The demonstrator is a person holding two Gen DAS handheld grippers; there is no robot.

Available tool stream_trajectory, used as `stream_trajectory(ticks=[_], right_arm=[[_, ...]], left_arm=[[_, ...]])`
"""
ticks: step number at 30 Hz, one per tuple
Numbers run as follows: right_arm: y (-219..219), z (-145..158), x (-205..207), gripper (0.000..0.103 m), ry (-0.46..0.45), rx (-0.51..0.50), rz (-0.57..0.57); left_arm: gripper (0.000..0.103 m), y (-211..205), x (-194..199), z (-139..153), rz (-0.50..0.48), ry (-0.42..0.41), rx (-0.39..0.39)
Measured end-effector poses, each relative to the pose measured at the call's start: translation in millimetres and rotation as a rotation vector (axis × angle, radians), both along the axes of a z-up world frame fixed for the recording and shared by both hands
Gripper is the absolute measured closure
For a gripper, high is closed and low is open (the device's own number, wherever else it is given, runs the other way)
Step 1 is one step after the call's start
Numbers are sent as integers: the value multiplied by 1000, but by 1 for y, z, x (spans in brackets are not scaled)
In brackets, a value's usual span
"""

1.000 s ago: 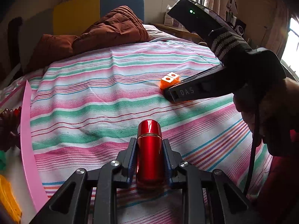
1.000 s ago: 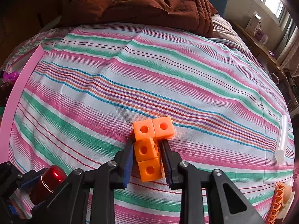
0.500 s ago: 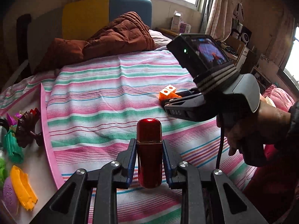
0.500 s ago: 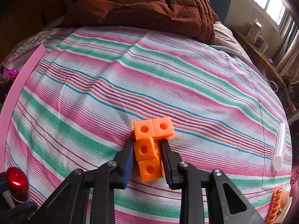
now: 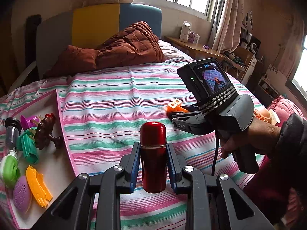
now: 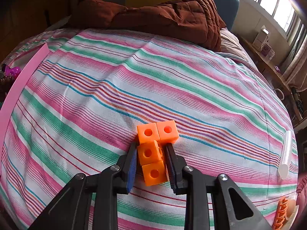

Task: Organize rigid objects
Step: 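Carry the red cylinder into the tray with the left tool and release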

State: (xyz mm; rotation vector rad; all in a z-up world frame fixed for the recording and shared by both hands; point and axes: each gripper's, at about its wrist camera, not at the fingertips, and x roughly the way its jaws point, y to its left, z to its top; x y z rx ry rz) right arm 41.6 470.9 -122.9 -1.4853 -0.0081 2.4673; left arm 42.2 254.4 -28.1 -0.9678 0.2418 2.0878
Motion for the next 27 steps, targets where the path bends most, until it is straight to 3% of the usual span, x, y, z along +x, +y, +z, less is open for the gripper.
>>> stream_trajectory(ticks=[15,27], right_arm=[[0,1,0,75,-8,-2,2],[-3,0,-1,75,-7,19,15]], left_arm=[[77,-20,0,8,23,-8,25],[77,-64,-17,9,111,-50,49]])
